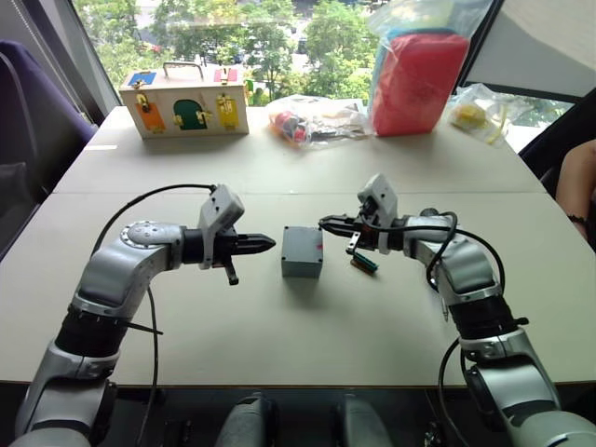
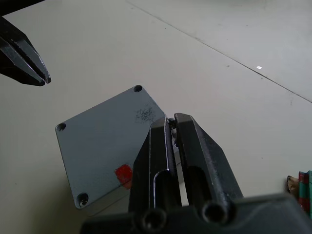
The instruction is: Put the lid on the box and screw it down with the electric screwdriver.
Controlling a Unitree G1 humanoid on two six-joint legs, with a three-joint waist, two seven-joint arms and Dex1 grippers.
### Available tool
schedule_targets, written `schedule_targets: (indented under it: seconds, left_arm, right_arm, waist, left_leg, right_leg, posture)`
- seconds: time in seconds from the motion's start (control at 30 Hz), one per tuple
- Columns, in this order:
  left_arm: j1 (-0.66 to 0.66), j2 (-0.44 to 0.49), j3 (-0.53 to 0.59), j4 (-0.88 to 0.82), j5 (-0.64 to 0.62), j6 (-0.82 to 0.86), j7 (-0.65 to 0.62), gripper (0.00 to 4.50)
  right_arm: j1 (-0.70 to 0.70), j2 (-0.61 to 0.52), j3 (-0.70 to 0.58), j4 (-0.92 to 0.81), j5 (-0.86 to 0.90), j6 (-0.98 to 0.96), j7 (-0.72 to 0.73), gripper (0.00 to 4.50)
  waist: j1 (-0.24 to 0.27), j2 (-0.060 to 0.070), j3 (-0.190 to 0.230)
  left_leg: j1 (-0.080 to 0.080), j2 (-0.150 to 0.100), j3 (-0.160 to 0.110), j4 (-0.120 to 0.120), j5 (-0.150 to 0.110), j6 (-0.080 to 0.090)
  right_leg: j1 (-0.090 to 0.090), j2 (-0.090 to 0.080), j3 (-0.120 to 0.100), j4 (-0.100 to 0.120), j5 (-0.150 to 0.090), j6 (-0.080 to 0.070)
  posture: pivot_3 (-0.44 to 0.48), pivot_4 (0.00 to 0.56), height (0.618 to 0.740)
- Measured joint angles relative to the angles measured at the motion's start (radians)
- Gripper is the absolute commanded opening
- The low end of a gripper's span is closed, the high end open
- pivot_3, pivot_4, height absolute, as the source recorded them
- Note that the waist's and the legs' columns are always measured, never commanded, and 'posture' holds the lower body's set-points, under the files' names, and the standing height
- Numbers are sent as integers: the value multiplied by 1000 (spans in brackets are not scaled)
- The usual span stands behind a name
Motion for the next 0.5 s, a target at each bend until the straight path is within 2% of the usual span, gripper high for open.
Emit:
schedule_targets:
  seconds: [0.5]
  left_arm:
    - [0, -5, -1, -8, 0, 2, 16, 0]
  right_arm:
    - [0, 0, 4, 20, -7, -11, -21, 90]
  waist:
    - [0, 0, 0]
  left_leg:
    - [0, 0, 0, 0, 0, 0]
  right_leg:
    - [0, 0, 0, 0, 0, 0]
  posture:
    - [0, 150, 740]
